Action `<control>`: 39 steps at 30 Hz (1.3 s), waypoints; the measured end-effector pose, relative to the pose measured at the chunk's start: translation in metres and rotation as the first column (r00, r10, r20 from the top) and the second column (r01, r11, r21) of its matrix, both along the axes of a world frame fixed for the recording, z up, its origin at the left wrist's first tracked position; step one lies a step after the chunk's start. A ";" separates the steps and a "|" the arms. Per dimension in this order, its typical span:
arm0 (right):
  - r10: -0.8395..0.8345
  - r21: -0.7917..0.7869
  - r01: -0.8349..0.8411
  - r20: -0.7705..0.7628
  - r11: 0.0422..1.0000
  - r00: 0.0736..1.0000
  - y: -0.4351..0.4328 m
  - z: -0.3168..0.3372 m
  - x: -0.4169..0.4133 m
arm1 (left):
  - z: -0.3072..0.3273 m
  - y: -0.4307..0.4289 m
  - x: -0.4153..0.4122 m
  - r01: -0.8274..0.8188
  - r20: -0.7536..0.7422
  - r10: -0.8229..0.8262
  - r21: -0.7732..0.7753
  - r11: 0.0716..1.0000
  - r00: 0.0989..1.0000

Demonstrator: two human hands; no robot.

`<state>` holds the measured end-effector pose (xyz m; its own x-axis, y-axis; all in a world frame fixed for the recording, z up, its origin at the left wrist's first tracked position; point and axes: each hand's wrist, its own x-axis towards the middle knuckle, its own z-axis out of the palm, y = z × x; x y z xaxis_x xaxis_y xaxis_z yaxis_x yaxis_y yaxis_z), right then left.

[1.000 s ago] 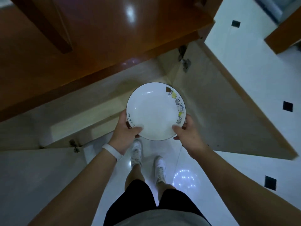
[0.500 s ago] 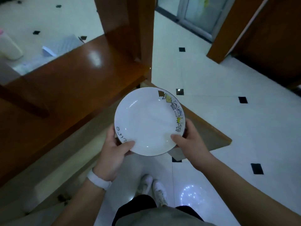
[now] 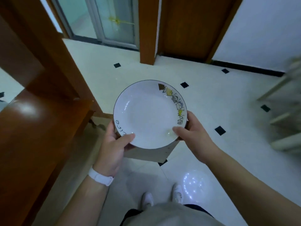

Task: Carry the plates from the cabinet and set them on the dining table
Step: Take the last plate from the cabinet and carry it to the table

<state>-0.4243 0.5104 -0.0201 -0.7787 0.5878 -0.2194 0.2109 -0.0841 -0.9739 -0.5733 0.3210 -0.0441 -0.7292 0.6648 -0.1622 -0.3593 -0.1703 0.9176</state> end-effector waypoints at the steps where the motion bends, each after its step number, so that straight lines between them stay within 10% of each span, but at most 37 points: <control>1: -0.036 0.004 0.036 -0.001 0.999 0.999 0.002 0.001 0.009 | 0.001 0.008 0.000 0.045 0.000 -0.045 0.002 0.999 0.999; 16: -0.539 0.069 0.540 -0.023 0.839 0.842 0.091 0.022 0.164 | 0.021 0.211 0.078 0.578 -0.082 -0.579 -0.037 0.815 0.811; 39: -0.715 0.093 0.733 -0.170 0.673 0.678 0.367 0.056 0.387 | 0.071 0.543 0.303 0.745 -0.174 -0.748 -0.100 0.660 0.640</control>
